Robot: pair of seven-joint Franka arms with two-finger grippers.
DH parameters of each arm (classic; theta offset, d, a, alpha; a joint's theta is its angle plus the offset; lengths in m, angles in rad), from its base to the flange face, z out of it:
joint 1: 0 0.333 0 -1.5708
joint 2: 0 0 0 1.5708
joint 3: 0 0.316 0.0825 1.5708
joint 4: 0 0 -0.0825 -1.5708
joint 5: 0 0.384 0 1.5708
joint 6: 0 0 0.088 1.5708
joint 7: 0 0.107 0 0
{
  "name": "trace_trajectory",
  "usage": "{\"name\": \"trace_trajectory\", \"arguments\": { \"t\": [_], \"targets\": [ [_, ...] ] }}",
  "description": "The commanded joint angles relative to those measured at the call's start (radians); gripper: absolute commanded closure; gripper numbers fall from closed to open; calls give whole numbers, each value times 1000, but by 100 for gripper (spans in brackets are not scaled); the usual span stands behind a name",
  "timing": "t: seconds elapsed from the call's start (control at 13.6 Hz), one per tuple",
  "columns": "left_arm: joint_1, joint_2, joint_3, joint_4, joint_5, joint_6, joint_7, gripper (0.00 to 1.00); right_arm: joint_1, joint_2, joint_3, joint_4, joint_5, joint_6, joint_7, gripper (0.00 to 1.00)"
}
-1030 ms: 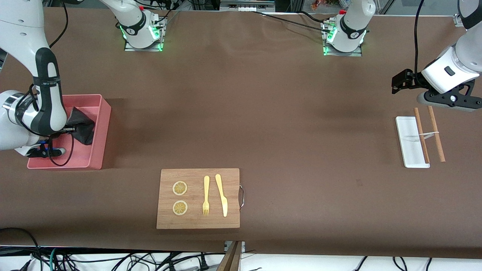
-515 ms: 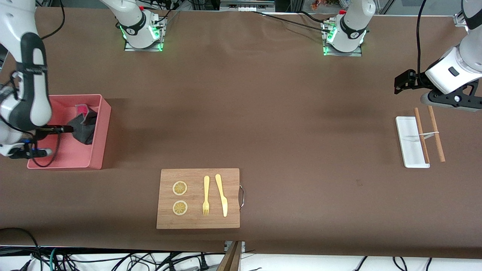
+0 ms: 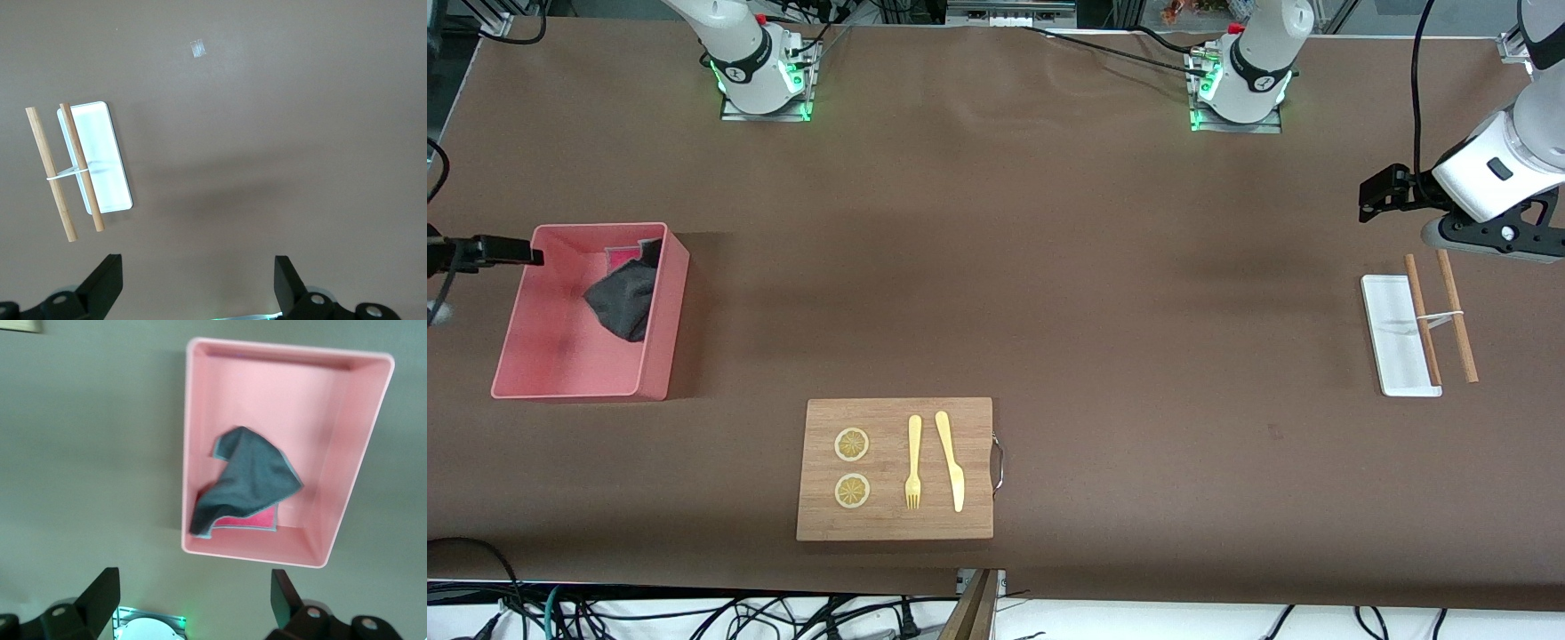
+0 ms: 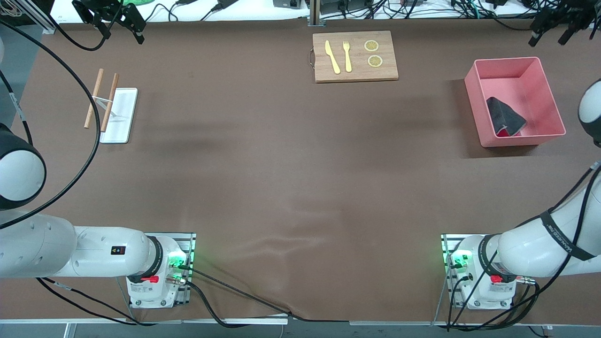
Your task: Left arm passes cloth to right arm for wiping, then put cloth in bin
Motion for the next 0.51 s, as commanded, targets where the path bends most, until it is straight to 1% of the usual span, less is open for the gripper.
{"name": "trace_trajectory", "arguments": {
  "t": [0.0,0.15,0.29,0.44],
  "targets": [
    [8,4,-10,27,20,-15,-9,0,-8,-114,105,-11,-78,-24,5,0],
    [8,4,-10,27,20,-15,-9,0,-8,-148,159,-13,-104,-35,13,0],
    [9,4,-10,27,20,-15,-7,0,-10,-185,234,-16,-150,-48,125,0],
    [9,4,-10,27,20,-15,-7,0,-14,-203,265,-22,-136,-90,236,0]
  ]
}}
